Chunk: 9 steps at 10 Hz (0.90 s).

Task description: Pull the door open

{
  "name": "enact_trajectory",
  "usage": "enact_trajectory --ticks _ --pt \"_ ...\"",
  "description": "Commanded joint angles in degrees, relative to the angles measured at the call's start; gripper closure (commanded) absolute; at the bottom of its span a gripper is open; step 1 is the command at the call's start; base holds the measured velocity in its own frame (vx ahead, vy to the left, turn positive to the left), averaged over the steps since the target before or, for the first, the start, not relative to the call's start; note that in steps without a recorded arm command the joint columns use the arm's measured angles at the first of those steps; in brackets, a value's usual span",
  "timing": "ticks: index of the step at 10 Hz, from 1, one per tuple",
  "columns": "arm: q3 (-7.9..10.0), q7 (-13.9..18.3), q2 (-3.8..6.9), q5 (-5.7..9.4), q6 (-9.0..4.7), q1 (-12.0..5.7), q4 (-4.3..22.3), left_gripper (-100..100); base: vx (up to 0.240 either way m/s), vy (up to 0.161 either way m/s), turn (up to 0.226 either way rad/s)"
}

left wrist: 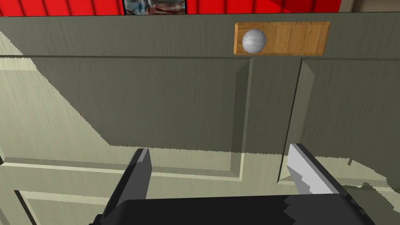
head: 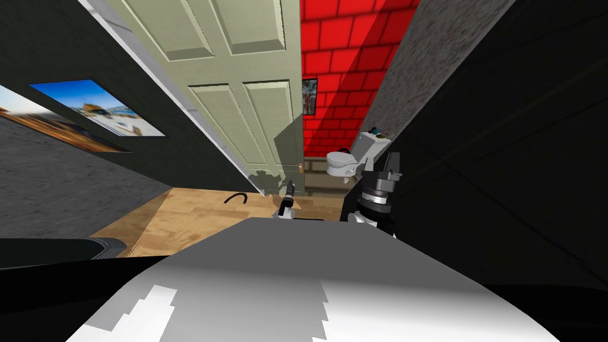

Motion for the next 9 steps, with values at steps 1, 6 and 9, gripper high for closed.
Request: enact_trajectory --ticks 1,6,9 --pt "-0.44 -0.4 -0.45 0.66 -0.51 -0.93 2.6 -100 0.12 0.0 0.008" --pt "-1.39 -1.4 -1.61 2.15 -1.29 -2.71 7.5 -100 0.1 -0.012 0.019" --pt "-2.13 -2.1 -2.69 3.3 -1.88 -4.07 11.3 -100 0.166 -0.039 0.037"
